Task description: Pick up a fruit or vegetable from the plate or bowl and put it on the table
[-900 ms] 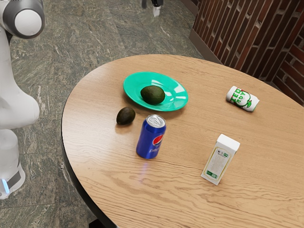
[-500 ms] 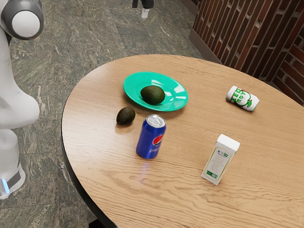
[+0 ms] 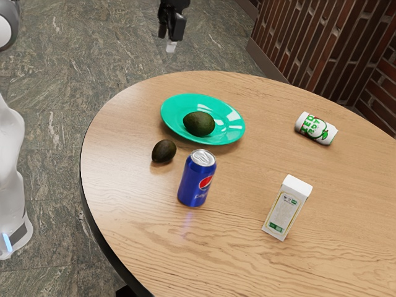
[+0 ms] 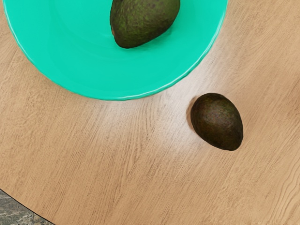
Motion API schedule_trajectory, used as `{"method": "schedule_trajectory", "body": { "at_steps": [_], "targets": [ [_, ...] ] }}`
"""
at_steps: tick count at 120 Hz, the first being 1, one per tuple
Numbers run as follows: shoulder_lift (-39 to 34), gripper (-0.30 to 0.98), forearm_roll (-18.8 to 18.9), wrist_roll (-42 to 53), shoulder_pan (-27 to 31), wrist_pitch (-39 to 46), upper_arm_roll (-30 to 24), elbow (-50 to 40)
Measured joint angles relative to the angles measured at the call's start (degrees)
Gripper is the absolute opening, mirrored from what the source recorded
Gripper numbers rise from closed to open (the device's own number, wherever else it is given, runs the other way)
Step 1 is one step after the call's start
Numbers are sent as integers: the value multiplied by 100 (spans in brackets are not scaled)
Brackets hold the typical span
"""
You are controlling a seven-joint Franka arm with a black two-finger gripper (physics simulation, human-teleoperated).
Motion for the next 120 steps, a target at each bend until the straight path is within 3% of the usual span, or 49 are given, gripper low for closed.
{"method": "schedule_trajectory", "body": {
  "at_steps": [17,38,44,55,74,84,107,120],
  "targets": [
    [-322,67,-34,61,-113,1132,-95,-1439],
    [-399,67,-28,118,-427,2545,71,-2305],
    [-398,67,-8,133,-923,2871,559,-2340],
    [-473,67,148,156,-2688,3342,2258,-2314],
    [-584,67,478,188,-4945,3833,4433,-2313],
    [-595,67,607,202,-5263,3975,4793,-2353],
    [-858,67,824,228,-5408,4146,4930,-2415],
    [-1186,67,1071,240,-6346,4191,5694,-2368]
  ]
}}
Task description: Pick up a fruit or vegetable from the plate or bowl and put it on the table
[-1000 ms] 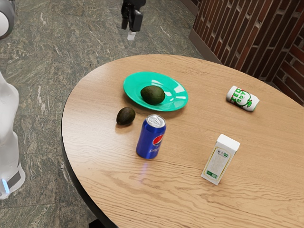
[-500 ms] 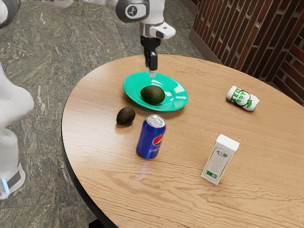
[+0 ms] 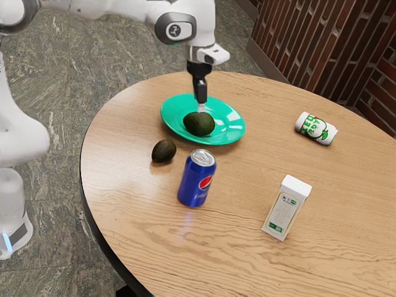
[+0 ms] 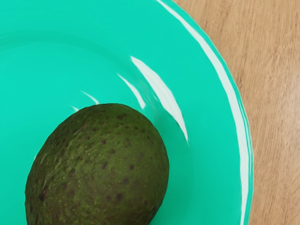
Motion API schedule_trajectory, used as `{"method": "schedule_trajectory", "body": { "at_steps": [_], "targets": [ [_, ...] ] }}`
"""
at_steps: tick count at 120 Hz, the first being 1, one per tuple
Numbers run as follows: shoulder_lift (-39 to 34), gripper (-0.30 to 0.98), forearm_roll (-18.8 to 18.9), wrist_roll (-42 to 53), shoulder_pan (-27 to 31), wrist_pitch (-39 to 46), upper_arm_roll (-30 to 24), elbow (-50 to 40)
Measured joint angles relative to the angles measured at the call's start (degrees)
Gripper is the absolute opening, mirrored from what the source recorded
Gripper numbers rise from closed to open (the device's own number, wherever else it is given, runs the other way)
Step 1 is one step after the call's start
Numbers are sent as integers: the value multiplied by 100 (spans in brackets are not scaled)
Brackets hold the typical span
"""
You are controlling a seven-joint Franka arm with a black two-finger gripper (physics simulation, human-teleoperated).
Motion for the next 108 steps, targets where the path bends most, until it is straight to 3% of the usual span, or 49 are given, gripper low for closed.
{"method": "schedule_trajectory", "body": {
  "at_steps": [18,44,78,108],
  "targets": [
    [-45,67,155,14,-287,30,362,-34],
    [-42,67,253,25,-482,147,481,-38],
    [-45,67,298,33,-1146,368,1277,-51],
    [-55,73,307,35,-1224,477,1429,-163]
  ]
}}
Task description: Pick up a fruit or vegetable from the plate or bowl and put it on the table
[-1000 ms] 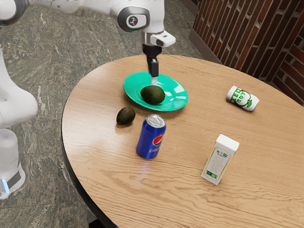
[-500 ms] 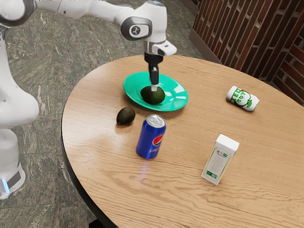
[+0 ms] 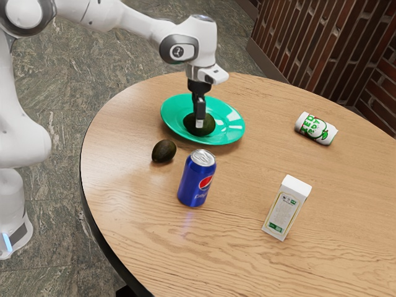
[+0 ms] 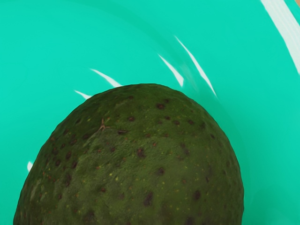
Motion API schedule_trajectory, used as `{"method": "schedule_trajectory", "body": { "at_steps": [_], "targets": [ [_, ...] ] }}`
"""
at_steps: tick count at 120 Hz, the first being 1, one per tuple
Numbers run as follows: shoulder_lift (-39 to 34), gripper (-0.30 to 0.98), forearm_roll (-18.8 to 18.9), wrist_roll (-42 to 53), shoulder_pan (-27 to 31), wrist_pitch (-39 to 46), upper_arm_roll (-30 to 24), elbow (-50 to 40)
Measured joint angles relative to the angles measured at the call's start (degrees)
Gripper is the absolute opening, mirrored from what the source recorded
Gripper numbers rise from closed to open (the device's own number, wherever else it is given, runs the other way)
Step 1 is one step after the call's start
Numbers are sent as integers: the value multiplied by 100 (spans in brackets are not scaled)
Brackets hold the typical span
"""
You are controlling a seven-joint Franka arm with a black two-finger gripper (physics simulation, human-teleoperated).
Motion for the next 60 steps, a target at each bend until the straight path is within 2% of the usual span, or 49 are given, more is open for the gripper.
{"method": "schedule_trajectory", "body": {
  "at_steps": [7,13,27,50,60],
  "targets": [
    [-5,75,-3,2,-2,13,14,-9],
    [-2,69,-5,5,-3,70,18,-41],
    [-1,68,-5,6,-12,263,21,-65],
    [-5,67,-4,9,-419,743,378,-43],
    [-5,60,0,6,-442,886,431,-53]
  ]
}}
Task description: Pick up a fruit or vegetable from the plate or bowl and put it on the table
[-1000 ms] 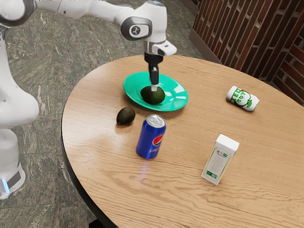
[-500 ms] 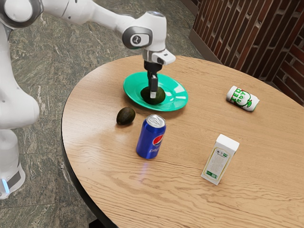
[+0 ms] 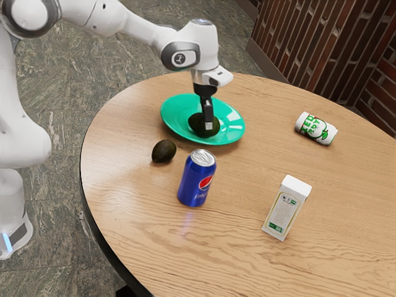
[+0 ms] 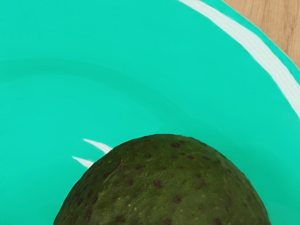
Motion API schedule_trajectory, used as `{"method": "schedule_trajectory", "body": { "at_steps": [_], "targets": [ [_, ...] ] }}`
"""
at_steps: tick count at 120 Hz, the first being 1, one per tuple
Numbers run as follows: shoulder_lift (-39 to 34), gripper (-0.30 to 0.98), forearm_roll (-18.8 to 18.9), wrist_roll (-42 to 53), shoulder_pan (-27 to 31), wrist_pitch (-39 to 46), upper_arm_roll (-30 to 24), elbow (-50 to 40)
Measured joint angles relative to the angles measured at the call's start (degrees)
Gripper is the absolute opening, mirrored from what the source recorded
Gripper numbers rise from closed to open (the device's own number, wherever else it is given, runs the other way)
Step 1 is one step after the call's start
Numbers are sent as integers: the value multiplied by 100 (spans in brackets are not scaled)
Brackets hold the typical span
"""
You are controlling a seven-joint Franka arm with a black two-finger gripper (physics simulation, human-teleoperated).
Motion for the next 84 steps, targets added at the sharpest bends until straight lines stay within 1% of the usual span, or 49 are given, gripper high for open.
{"method": "schedule_trajectory", "body": {
  "at_steps": [16,23,35,46,58,60,64,73,78,84],
  "targets": [
    [9,54,46,-17,-35,86,94,-25],
    [83,50,137,-27,-199,-68,71,301],
    [157,48,241,-46,-482,-365,-48,858],
    [238,48,289,-73,-967,-459,-88,1306],
    [294,48,316,-132,-1580,-290,-31,1534],
    [296,48,319,-145,-1724,-242,38,1548],
    [295,48,324,-168,-2173,-131,343,1598],
    [126,47,330,-217,-3306,119,1229,1762],
    [-55,46,335,-243,-3699,240,1581,1820],
    [-285,49,388,-271,-3943,359,1803,1850]
  ]
}}
